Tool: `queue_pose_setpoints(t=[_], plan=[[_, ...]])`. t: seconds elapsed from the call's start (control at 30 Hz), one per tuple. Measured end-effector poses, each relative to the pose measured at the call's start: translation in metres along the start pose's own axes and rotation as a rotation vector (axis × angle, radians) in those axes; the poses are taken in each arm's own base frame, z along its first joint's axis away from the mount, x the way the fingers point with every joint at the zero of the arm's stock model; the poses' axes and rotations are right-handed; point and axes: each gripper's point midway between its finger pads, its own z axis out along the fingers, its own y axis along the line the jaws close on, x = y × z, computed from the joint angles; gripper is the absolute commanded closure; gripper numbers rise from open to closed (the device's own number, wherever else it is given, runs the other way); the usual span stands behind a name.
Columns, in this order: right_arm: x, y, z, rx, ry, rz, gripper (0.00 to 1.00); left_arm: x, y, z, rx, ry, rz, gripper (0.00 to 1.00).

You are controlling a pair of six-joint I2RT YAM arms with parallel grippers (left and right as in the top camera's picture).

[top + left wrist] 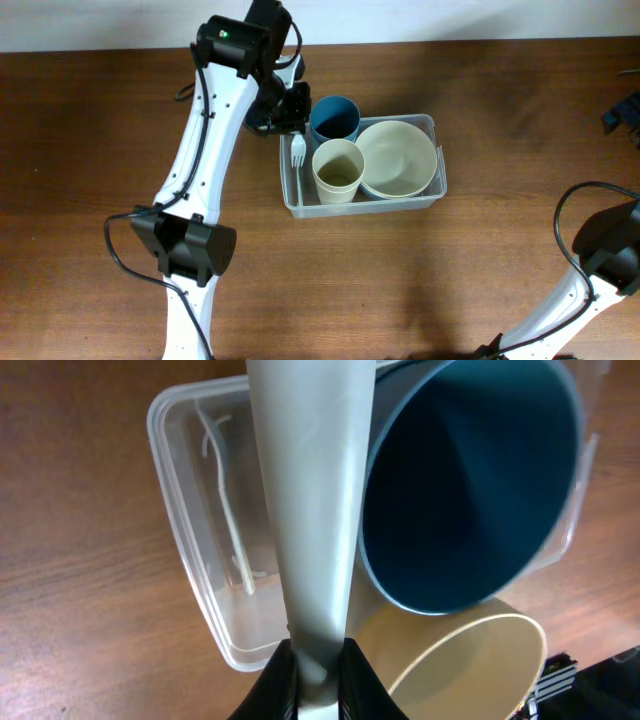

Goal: Pack container
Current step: 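Lower the fork into the container's left edge beside the beige cup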

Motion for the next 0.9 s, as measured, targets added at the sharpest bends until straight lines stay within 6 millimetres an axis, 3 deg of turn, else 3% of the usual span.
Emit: queue_pose_setpoints(t=[0.4,0.53,0.9], plan=[[0.0,0.0,0.0,0.0,0.0,0.0,0.01,0.019,0.017,0.03,-0.048,0.125,-0.066,0.96],[0.0,0.0,0.0,0.0,0.0,0.001,0.01,0.025,0.026,0.04,-0.08,0.159,-0.078,0.92],[0.0,0.0,0.0,0.0,0.0,0.0,0.01,0.015,0.027,0.046,-0.094,0.119,-0.061,0.82]])
